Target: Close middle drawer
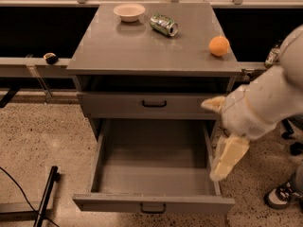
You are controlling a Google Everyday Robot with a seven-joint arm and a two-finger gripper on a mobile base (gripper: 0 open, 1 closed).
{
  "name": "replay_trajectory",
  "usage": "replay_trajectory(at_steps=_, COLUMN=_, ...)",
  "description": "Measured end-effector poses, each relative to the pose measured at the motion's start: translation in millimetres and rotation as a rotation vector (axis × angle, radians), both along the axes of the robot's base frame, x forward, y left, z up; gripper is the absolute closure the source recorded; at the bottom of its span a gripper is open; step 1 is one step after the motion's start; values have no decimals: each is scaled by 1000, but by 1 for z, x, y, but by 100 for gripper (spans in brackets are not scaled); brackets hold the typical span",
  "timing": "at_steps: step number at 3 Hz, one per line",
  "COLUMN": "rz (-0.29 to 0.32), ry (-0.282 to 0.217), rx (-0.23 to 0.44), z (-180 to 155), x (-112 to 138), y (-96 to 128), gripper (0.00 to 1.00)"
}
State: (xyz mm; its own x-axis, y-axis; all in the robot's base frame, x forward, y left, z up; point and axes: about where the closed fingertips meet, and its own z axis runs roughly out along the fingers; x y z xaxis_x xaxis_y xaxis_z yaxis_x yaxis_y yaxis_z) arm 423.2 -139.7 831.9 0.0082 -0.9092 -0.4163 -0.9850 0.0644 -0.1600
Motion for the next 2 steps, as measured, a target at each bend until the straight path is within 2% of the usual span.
replay_trajectory(at_steps=1, rz=111, ry=23, rx=101, z=-69, x=3, y=-1, gripper=0)
replay_trajectory(at_steps=2, rz=125, ry=14, rx=92, z=-68, x=2, y=0, gripper=0)
